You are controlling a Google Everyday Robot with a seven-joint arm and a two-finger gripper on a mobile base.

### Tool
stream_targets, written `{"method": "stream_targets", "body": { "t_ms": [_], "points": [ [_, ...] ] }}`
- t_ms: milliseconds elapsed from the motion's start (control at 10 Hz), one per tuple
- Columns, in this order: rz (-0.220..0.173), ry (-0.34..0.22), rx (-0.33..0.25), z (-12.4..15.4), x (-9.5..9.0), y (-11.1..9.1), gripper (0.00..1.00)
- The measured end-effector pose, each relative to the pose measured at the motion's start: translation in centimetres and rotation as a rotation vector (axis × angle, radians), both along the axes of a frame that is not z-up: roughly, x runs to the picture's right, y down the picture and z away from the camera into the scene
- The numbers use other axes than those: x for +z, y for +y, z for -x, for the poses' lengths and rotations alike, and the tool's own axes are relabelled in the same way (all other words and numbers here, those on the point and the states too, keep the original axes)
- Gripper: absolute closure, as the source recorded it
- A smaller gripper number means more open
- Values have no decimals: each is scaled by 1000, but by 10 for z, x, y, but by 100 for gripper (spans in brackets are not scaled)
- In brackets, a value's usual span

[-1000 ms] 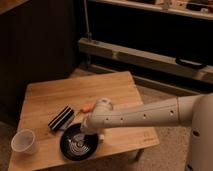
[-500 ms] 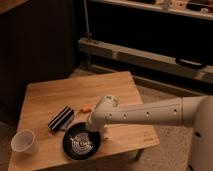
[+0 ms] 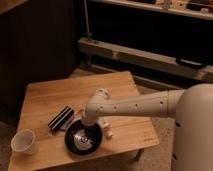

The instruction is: Push the ceramic bowl across the table

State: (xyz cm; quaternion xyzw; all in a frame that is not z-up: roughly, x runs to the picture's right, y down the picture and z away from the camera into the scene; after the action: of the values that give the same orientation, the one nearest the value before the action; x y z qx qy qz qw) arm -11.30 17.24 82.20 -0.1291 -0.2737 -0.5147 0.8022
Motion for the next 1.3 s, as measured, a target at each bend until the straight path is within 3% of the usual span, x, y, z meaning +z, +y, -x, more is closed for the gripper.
{"method": "stream_targets", "body": {
  "t_ms": [500, 1000, 1300],
  "points": [
    [10, 61, 3, -30, 40, -21, 100],
    [-26, 115, 8, -54, 62, -78, 100],
    [7, 137, -5, -55, 89, -82, 100]
  ]
}}
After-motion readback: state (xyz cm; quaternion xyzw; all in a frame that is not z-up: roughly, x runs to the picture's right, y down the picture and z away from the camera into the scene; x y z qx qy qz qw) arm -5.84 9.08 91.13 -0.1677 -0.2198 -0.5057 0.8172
